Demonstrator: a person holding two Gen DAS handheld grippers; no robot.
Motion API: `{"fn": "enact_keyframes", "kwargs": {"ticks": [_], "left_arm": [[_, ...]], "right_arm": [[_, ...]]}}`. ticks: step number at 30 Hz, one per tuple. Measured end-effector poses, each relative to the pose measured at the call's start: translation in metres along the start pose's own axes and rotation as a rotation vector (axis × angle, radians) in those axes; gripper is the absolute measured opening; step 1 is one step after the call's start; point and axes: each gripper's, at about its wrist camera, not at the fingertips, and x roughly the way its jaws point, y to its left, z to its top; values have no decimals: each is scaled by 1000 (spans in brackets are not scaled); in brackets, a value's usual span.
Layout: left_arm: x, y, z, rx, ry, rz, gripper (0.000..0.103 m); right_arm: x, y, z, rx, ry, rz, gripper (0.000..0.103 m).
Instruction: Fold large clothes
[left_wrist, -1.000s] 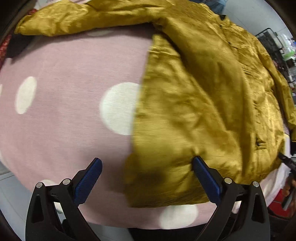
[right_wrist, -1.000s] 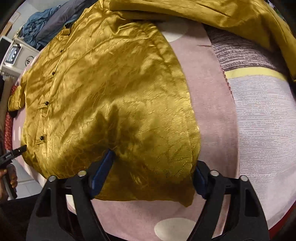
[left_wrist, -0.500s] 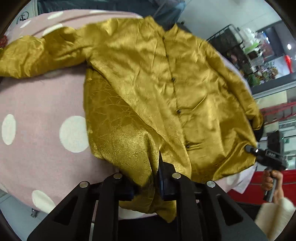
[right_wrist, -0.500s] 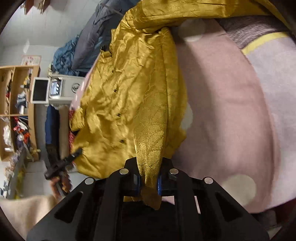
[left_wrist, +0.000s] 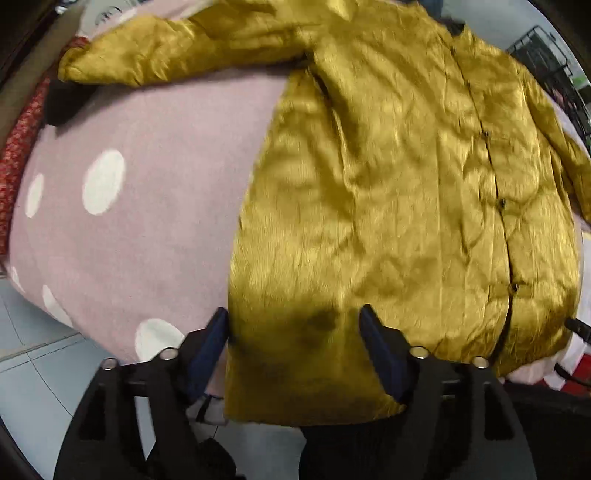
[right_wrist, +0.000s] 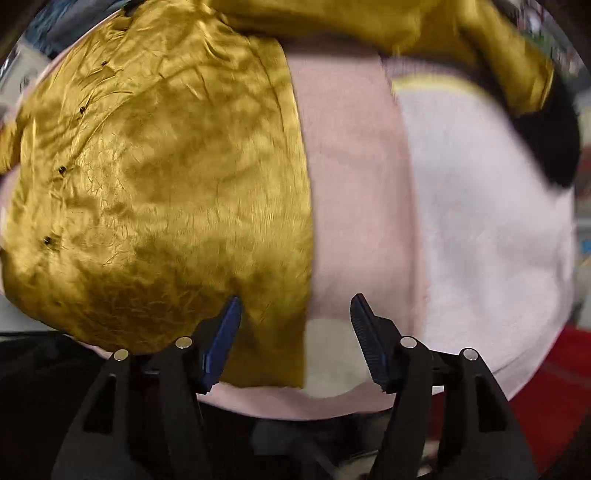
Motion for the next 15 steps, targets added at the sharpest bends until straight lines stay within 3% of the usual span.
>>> {"fn": "enact_keyframes", "kwargs": {"ticks": [3,5,7,9,11,15], "left_arm": [[-21,-1,17,-32,-111,63,83],[-29,-6,31,-34,-153,44,85],[-29,-21,39,6,-166,15,87],[-24,-47,45,82,-165,11,87],[-18,-57,29,152,-151,-24,87],[18,-88,14,232,-38,-76,87]], "right_arm": [[-26,20,18,-103,-126,-87,70],[-37,44,36,-179,-178,-71,78],[-37,75,50,-257,-185,-46,78],[-30,108,57,-345,-177,-29,78],[-19,150,55,-427,-160,16,78],[12,191,32,-517,-95,37,78]]}}
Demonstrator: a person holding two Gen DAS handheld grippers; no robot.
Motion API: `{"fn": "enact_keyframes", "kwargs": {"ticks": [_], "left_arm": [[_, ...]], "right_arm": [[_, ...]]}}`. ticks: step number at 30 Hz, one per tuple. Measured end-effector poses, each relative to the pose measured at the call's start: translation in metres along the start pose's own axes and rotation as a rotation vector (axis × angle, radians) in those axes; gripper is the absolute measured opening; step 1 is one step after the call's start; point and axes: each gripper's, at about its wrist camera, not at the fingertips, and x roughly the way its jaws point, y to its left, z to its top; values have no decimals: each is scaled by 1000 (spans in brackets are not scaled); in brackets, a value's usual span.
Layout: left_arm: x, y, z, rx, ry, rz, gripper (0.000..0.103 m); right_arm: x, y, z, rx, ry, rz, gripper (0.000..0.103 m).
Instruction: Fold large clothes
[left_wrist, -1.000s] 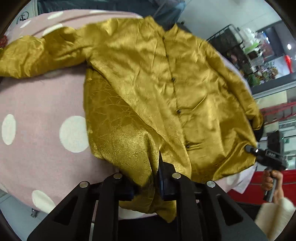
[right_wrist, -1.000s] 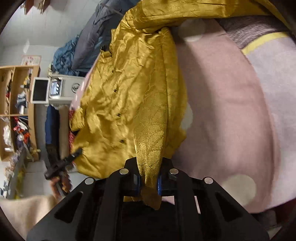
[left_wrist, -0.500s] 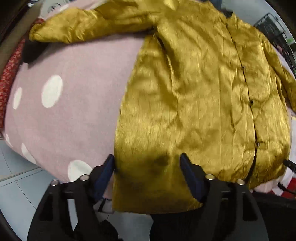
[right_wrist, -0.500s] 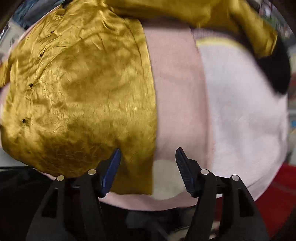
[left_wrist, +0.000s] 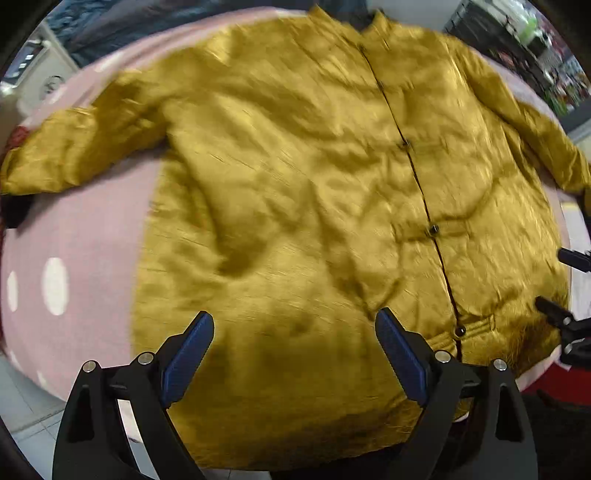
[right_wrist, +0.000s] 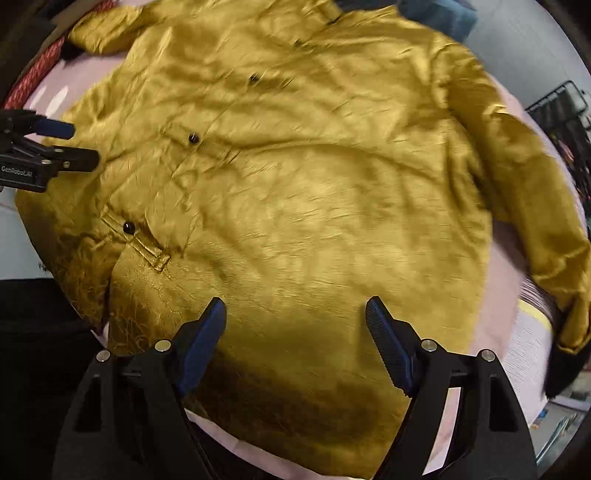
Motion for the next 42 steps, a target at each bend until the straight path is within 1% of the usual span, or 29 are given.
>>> {"fn": "enact_keyframes", "kwargs": {"ticks": [2,3,5,6,7,10,12,14,18,23,26,27,29,32,35,38,42], "left_arm": [[25,-9,2,-1,62,-9,87],[35,-11,3,-5,86,1,87],[54,-11,12,-19,114,32,88],[62,-11,20,-19,120,40,91],[65,-10,28,-21,116,46,98],[70,-11,58,-11,107,85,98],[74,-13,76,-4,120,103,98],[78,-14,86,-1,134,104,98],[84,-13,99,-5,126,94,98],[87,-3,122,-52,117,103,98],[87,-1,133,-63,119,116,98],[87,-1,133,-63,110,117,98],[88,-7,129,-66,81,116,98],[86,-7,121,-59,42,122,98],[84,-6,115,-83,40,116,98],[79,-4,110,-64,63,113,97],[54,-9,93,-34,-4,124,97]], "right_arm": [[16,5,3,-12,29,-16,78],[24,5,6,-16,39,-25,78],[37,1,17,-15,46,-31,80],[42,-3,26,1,44,-21,83],[43,-8,33,16,42,-21,86],[47,-19,59,59,53,-30,87],[54,-25,71,98,72,-15,90],[59,-28,78,111,64,-18,98],[68,-21,93,129,53,-28,97],[71,-19,108,159,38,-30,98],[67,-42,107,179,28,-32,98],[63,-42,99,184,18,-36,98],[57,-44,90,198,8,-40,98],[52,-43,75,238,18,-40,98],[44,-49,65,259,22,-42,98],[36,-54,58,250,27,-31,98],[19,-52,40,254,2,-41,98]]}}
